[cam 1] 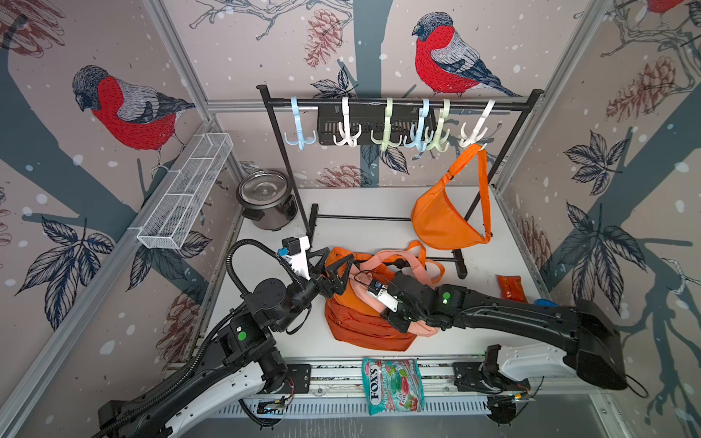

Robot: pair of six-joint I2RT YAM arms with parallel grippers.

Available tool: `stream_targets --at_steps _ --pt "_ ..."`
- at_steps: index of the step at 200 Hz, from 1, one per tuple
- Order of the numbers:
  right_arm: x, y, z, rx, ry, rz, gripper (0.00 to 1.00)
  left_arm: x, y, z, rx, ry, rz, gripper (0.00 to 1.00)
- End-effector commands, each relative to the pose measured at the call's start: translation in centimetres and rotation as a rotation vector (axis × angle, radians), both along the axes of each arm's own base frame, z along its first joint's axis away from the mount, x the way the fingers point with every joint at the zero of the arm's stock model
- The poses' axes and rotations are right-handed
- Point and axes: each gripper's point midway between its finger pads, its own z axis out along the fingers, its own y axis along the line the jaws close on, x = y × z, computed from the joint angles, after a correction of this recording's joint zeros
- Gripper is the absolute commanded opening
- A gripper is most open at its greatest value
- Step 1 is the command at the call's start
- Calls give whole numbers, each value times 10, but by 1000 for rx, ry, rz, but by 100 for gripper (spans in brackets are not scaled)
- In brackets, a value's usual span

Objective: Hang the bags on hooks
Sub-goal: Pick up the bag from the bag.

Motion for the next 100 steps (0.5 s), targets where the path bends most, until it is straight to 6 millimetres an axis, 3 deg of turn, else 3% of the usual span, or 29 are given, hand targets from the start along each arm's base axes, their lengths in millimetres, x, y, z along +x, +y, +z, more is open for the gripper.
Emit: stream_targets --at_steps 1,15,50,77,100 --pt "9 1 10 21 -32 -51 4 1 3 5 -21 -2 16 95" --pt "17 2 25 62 -78 -74 3 0 1 4 -19 2 2 95" --pt "49 -14 110 317 -256 -216 2 -4 -14 4 -52 13 -69 96" --pt "69 -37 168 509 -396 -319 3 -9 -39 5 -82 32 -186 97" --pt "75 -50 197 600 -469 -369 3 -11 -63 5 -99 50 -284 98"
